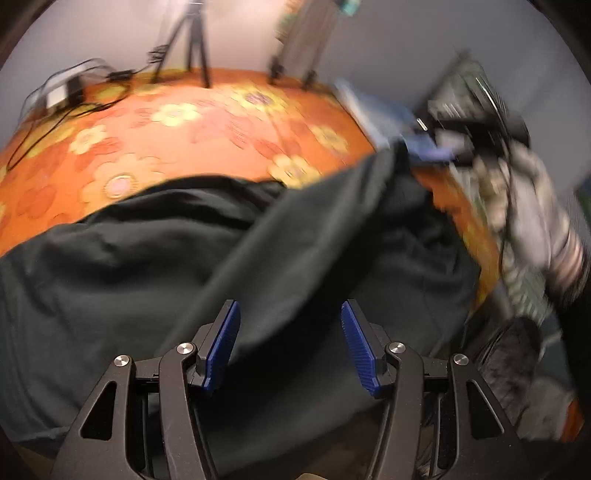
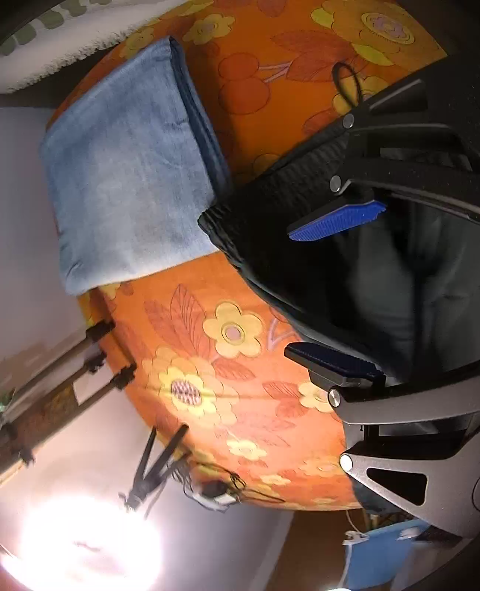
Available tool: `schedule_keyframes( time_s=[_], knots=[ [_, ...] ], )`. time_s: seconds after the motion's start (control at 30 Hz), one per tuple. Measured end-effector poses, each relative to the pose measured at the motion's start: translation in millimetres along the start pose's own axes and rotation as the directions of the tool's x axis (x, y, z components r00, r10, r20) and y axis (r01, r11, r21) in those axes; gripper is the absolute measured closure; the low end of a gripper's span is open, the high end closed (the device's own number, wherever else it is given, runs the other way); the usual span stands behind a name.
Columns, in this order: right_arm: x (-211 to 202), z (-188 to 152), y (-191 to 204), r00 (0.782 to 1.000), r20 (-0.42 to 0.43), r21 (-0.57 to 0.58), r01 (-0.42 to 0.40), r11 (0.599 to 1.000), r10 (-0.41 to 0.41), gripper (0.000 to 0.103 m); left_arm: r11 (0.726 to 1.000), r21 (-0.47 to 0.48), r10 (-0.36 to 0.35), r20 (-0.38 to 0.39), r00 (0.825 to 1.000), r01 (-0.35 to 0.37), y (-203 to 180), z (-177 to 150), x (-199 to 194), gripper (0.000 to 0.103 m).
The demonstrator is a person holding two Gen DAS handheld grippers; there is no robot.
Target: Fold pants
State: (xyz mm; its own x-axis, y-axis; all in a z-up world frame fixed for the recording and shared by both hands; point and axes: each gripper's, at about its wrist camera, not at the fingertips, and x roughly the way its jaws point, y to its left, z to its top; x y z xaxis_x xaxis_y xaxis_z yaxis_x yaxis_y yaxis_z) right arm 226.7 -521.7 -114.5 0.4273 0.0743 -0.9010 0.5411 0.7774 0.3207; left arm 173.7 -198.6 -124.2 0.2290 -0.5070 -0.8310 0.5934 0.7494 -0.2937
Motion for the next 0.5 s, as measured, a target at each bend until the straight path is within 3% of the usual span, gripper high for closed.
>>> schedule_keyframes(
  time_s=[0.13,0.3,0.4,0.43,0.5],
  knots=[
    [27,11,0,0.996,-0.047,0.034,0.076,0.997,-0.074,0.043,0.987,0.132,0.094,-0.010,0.996,-0.092,-24,-8,12,0.047],
    [45,18,2,0.989,-0.061,0.056,0.138,0.989,-0.134,0.043,0.918,0.290,0.278,0.021,0.960,-0.272,-42,-16,31,0.047],
    [51,22,4,0.985,-0.066,0.059,0.163,0.985,-0.159,0.043,0.897,0.314,0.317,0.037,0.948,-0.312,-41,-16,39,0.047],
    [53,23,4,0.984,-0.070,0.058,0.169,0.984,-0.165,0.043,0.899,0.307,0.317,0.041,0.948,-0.314,-38,-14,40,0.051],
    [54,24,4,0.982,-0.069,0.060,0.177,0.982,-0.173,0.047,0.906,0.294,0.307,0.041,0.951,-0.305,-34,-12,39,0.073]
  ],
)
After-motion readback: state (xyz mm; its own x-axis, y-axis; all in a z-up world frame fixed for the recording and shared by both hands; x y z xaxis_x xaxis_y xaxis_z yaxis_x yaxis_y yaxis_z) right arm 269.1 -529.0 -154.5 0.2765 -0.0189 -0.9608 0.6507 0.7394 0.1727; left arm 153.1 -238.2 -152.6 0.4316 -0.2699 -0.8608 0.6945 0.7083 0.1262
